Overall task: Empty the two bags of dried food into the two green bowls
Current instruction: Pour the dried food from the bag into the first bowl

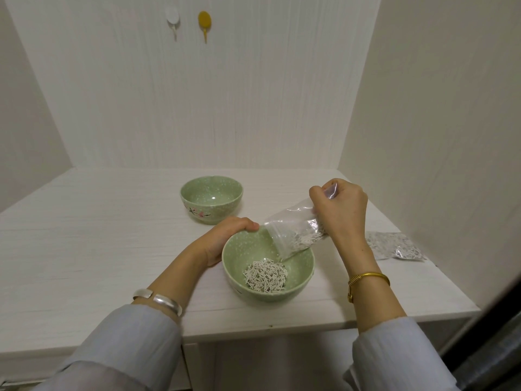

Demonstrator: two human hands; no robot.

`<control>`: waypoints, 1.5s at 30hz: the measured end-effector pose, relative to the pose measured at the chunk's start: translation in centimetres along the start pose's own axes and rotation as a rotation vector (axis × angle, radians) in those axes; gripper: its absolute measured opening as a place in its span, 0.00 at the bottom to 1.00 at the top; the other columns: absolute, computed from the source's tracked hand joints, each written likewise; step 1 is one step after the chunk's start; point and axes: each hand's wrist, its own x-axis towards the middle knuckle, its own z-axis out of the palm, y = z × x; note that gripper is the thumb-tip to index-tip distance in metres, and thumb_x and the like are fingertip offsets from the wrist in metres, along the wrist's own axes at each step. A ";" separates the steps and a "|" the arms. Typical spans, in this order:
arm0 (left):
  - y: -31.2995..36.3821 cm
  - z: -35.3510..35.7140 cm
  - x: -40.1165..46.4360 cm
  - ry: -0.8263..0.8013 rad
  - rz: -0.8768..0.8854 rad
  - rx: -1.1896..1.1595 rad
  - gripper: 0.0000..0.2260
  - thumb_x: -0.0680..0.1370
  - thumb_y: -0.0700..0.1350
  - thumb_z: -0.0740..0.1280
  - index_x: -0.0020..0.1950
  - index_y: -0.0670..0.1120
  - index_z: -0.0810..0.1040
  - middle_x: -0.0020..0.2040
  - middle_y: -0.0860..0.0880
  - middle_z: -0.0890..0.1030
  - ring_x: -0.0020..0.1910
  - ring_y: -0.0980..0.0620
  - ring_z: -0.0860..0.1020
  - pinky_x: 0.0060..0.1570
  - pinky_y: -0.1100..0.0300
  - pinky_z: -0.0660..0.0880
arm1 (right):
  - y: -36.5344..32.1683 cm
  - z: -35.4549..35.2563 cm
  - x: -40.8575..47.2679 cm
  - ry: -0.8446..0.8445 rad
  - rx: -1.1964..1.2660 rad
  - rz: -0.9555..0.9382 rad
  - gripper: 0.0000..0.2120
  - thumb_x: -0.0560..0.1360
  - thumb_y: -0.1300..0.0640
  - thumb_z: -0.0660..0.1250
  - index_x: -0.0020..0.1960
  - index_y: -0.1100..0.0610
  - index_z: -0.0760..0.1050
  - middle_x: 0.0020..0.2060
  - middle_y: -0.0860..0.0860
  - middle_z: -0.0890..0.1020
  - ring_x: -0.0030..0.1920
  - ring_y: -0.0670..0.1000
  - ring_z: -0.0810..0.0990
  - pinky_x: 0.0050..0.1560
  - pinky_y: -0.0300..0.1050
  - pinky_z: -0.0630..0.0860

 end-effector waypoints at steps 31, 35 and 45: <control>0.1 0.0 0.0 -0.011 0.012 0.014 0.09 0.66 0.47 0.64 0.30 0.46 0.81 0.28 0.51 0.81 0.29 0.54 0.80 0.35 0.62 0.76 | -0.4 -0.1 0.1 -0.010 -0.019 0.012 0.08 0.62 0.52 0.59 0.26 0.54 0.68 0.30 0.57 0.81 0.30 0.48 0.71 0.34 0.42 0.68; 0.1 0.0 0.0 -0.007 0.016 0.020 0.08 0.66 0.47 0.64 0.31 0.46 0.81 0.29 0.51 0.81 0.29 0.53 0.80 0.35 0.62 0.76 | -0.5 -0.2 -0.1 0.007 -0.007 -0.008 0.09 0.63 0.53 0.59 0.26 0.54 0.68 0.29 0.55 0.80 0.29 0.46 0.70 0.32 0.38 0.67; 0.2 0.1 -0.1 -0.023 0.001 0.014 0.11 0.66 0.47 0.63 0.27 0.47 0.82 0.26 0.52 0.80 0.27 0.55 0.79 0.32 0.63 0.76 | -1.0 -0.2 0.2 -0.027 -0.119 -0.054 0.11 0.69 0.59 0.64 0.29 0.56 0.69 0.26 0.46 0.72 0.30 0.47 0.70 0.31 0.40 0.66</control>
